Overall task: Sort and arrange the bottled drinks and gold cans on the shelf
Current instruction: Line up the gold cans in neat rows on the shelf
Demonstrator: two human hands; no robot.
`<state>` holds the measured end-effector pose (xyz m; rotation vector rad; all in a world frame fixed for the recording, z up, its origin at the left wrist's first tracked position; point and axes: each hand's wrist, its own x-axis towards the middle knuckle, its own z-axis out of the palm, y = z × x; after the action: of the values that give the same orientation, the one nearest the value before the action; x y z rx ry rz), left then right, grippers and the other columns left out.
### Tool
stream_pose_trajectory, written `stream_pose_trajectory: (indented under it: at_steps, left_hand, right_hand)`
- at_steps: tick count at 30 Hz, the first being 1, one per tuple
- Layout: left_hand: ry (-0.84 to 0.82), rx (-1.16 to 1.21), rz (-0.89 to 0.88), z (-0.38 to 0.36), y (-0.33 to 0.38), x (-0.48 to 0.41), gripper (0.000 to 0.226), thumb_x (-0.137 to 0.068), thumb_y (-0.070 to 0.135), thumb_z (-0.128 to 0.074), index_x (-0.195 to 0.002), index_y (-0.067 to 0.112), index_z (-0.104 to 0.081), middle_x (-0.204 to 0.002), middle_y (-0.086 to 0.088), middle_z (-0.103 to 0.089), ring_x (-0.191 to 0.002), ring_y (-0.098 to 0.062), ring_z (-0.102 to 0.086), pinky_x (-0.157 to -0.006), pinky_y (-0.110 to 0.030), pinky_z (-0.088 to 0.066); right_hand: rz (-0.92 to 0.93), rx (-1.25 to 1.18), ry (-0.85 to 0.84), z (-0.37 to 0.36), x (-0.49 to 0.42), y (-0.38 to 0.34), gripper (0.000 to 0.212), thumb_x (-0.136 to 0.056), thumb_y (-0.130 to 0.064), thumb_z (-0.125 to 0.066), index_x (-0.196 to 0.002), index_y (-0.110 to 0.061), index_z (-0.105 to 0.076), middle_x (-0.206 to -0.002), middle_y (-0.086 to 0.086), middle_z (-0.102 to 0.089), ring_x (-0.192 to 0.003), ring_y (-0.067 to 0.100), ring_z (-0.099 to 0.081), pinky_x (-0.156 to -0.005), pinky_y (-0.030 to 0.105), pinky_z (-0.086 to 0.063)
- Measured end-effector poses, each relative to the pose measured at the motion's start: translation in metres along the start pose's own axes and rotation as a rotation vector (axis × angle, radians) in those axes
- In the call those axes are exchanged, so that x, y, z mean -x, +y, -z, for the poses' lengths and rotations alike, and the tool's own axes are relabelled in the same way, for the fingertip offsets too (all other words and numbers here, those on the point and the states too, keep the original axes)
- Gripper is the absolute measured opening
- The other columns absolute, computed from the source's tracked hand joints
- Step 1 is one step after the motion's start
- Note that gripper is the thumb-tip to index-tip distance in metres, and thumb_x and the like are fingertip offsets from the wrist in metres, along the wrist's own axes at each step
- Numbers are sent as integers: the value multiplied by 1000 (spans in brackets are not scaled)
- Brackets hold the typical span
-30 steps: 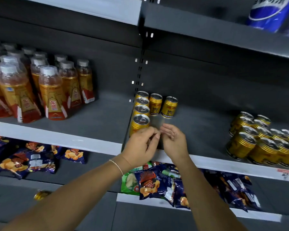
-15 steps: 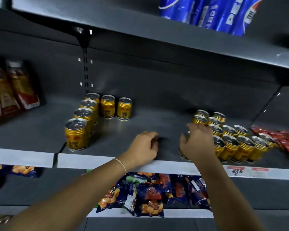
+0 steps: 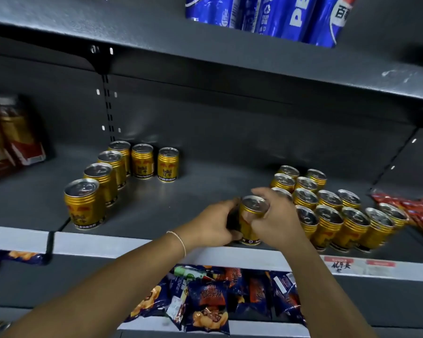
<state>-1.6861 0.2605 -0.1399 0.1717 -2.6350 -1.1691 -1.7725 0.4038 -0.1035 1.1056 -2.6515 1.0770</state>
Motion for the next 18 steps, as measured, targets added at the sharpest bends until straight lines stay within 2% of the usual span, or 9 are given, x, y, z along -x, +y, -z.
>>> stream_pose_trajectory:
  at_steps: [2, 4, 6, 9, 12, 15, 18]
  left_hand:
    - [-48, 112, 46, 12, -6, 2, 87, -71, 17, -83, -144, 27, -37, -130, 6, -58, -117, -11, -56, -99, -23, -46]
    - [-70, 188, 82, 26, -14, 7, 97, -67, 21, -87, -146, 30, -32, -128, 9, -57, -117, -8, -56, -102, -30, -47]
    - [-56, 231, 97, 40, -23, 14, 99, -62, 26, -91, -143, 33, -34, -125, 13, -59, -114, -2, -57, -99, -27, -48]
    - [76, 220, 91, 57, -32, 26, 94, -52, 39, -94, -130, 40, -42, -117, 21, -60, -103, 8, -59, -89, -17, -51]
    - [200, 186, 105, 70, -39, 39, 94, -49, 50, -91, -129, 38, -42, -114, 21, -61, -99, 7, -61, -86, -19, -53]
    - [326, 165, 106, 81, -45, 47, 84, -53, 46, -90, -120, 42, -40, -106, 20, -63, -91, 8, -62, -78, -13, -52]
    - [340, 94, 124, 92, -47, 50, 82, -56, 41, -90, -122, 31, -42, -105, 14, -64, -91, 1, -63, -80, -21, -54]
  right_hand:
    - [-42, -313, -55, -1, -5, -5, 54, -77, -10, -81, -124, -27, -60, -113, -14, -64, -105, 6, -61, -87, 23, -53]
    - [-35, -547, -84, -5, -11, -13, 54, -77, -1, -80, -119, -27, -61, -118, -10, -64, -110, 4, -62, -85, 17, -53]
    - [2, -684, -123, -11, -17, -23, 55, -78, 4, -77, -120, -27, -60, -123, -7, -64, -111, 2, -62, -82, 14, -52]
    - [16, -824, -184, -26, -27, -36, 56, -82, 4, -72, -127, -26, -57, -129, -1, -62, -119, 9, -60, -90, 23, -53]
    - [-60, -868, -190, -46, -35, -52, 55, -85, -6, -72, -134, -23, -52, -126, 1, -62, -116, 10, -60, -87, 22, -52]
    - [-113, -869, -262, -68, -37, -67, 63, -73, -29, -79, -130, -19, -54, -118, 4, -68, -107, 15, -67, -80, 22, -53]
    - [-76, -936, -340, -89, -38, -80, 60, -67, -27, -82, -121, -13, -60, -113, 8, -73, -105, 22, -70, -79, 31, -57]
